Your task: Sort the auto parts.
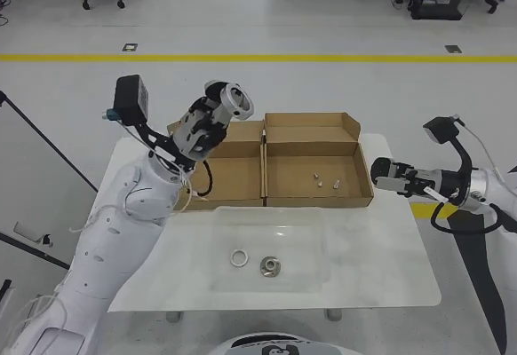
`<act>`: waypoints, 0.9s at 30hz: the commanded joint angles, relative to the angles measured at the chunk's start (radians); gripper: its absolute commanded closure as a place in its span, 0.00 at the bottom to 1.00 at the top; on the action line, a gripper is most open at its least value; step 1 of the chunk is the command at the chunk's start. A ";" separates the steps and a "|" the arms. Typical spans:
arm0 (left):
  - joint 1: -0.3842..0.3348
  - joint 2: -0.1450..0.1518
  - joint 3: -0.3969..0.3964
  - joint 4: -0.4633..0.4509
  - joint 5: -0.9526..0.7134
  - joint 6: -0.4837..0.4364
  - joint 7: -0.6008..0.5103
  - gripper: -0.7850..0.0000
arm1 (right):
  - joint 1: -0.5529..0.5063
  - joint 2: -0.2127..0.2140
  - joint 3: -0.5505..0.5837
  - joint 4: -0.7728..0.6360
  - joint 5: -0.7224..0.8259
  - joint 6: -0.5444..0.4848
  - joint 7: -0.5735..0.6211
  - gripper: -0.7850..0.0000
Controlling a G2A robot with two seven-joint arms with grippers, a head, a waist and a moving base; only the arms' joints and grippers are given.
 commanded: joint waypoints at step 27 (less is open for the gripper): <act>-0.354 -0.042 0.173 0.348 0.472 0.214 -0.586 1.00 | 0.000 0.000 0.000 0.000 0.000 0.000 0.000 0.00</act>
